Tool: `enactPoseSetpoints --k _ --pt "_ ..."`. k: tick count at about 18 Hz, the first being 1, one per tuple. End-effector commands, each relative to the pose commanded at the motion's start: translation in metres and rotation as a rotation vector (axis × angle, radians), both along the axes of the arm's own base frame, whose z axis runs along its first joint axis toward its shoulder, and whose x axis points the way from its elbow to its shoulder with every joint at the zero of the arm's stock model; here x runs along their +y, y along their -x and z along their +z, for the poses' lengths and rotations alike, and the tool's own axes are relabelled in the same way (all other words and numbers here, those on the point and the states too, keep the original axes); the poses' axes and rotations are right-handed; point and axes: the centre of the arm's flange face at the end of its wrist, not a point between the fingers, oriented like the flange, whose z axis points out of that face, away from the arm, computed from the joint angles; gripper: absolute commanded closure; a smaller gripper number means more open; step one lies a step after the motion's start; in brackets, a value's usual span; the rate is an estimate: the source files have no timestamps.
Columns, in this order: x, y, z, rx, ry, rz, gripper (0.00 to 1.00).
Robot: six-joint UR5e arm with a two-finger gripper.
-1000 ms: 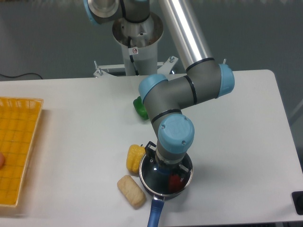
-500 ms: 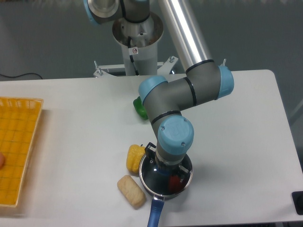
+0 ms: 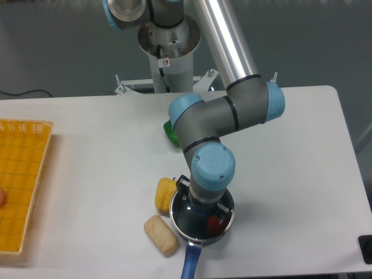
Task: Close the pot lid
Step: 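Hold the lid seated on the saucepan rim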
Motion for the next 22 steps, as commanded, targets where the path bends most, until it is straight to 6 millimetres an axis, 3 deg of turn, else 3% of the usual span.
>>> enactPoseSetpoints --k 8,13,16,22 --pt "0.0 0.0 0.0 0.009 -0.009 -0.003 0.54" --pt "-0.003 -0.003 0.005 0.012 -0.012 -0.015 0.39" --pt "-0.004 -0.005 0.01 0.016 -0.018 -0.037 0.24" --pt "-0.006 -0.006 0.01 0.016 -0.019 -0.051 0.21"
